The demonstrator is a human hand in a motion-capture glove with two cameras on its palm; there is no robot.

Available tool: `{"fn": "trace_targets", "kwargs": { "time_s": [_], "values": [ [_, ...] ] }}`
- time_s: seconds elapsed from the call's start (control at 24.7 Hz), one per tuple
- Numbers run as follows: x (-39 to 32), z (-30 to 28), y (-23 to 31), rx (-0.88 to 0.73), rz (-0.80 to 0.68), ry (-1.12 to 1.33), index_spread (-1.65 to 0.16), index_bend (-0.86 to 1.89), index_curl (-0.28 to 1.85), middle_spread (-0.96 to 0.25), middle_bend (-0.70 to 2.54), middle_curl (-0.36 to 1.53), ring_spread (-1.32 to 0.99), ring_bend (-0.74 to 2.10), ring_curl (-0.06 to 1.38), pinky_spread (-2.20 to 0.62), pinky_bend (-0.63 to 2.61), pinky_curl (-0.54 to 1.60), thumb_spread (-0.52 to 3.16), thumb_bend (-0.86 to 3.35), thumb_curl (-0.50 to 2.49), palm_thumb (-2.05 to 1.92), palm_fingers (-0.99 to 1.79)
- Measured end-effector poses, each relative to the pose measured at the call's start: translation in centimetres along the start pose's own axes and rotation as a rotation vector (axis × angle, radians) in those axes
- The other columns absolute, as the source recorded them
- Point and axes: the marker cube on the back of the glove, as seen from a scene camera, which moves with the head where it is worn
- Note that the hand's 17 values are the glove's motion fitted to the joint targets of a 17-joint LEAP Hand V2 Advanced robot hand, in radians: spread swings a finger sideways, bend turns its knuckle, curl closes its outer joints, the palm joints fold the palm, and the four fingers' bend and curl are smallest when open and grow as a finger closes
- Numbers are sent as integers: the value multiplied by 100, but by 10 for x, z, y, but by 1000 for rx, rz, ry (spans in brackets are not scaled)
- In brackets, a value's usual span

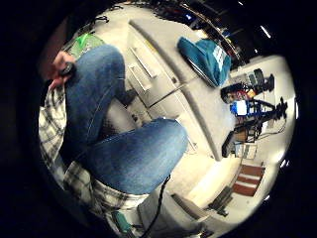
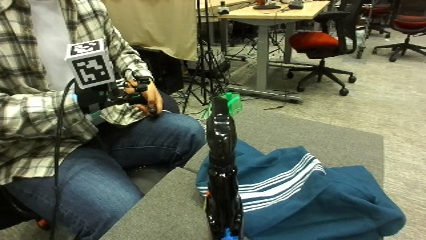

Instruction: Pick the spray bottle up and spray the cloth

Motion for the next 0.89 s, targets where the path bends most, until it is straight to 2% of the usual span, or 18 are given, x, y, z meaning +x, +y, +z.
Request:
{"fn": "trace_targets", "kwargs": {
  "time_s": [0.57, 0.89],
  "values": [
    [203, -63, -13, 323, 504, -304, -39, 15, 26, -12, 17, 21, 11, 28, 20, 20, 43, 19, 105, 12, 37, 63, 14],
    [320, -95, -21, 470, 652, -597, -36, 15, 26, -9, 20, 24, 10, 33, 22, 21, 47, 20, 102, 10, 41, 72, 23]
  ]
}}
